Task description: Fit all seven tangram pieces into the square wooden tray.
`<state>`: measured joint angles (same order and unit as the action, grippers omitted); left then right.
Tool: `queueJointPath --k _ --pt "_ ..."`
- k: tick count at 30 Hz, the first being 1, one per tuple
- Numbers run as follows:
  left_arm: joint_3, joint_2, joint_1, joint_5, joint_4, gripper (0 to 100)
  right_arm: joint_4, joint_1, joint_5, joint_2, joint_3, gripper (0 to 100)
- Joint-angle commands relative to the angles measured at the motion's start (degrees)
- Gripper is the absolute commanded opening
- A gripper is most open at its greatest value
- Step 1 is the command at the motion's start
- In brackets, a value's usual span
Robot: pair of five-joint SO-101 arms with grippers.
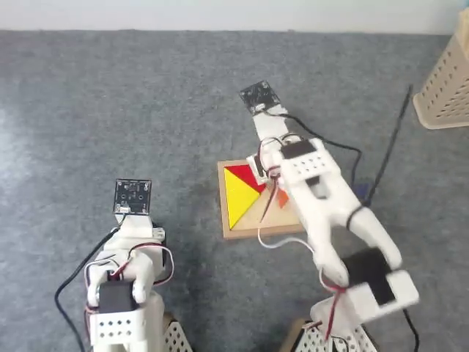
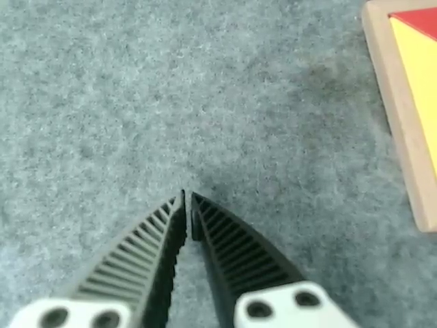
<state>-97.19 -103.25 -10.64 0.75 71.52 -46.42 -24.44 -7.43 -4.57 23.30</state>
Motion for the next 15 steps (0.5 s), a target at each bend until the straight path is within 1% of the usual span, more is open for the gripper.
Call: queueJointPath --k 1,15 --pt "0.7 -0.9 0.1 -0.4 0.1 1 -0.5 0.0 0.9 -0.8 -4.3 0.7" --pt "0.7 -0.9 0.1 -0.4 0.1 1 -0.8 -0.1 -2.3 -1.4 -2.0 0.7"
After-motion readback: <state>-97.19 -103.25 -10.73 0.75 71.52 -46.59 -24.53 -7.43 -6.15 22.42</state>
